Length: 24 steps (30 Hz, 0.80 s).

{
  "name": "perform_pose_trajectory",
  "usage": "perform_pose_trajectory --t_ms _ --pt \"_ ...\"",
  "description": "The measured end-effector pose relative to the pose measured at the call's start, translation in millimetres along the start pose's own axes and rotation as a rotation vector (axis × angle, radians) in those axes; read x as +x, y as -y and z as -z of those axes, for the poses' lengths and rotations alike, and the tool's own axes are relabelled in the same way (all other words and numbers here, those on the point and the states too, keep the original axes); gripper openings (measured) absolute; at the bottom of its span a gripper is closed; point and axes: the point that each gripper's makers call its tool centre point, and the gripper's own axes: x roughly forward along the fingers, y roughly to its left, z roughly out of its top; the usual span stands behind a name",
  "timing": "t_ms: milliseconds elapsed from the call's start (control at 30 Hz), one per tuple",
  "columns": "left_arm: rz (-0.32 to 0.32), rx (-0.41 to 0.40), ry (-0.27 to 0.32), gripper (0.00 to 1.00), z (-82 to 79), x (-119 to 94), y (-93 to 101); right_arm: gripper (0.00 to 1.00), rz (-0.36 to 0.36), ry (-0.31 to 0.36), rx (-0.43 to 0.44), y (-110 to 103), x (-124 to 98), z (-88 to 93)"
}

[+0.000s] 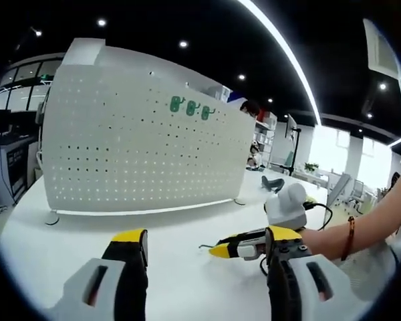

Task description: Insert the hook assembly into the mounting plate slot until the hook locks in place.

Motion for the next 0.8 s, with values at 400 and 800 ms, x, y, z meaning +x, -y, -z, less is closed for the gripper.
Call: perform_pose_trajectory --t_ms 400,800 --pt "-0.004 0.026 -0.002 0.72 -2.0 -11.1 9.1 0.28 -0.095 0.022 0.18 -11.2 -19.3 -14.9" --pt "-0.024 0.044 0.01 0.69 -3.9 -26.3 17.4 0.28 -0.193 -0.045 0.274 -27.2 -36.5 -3.0"
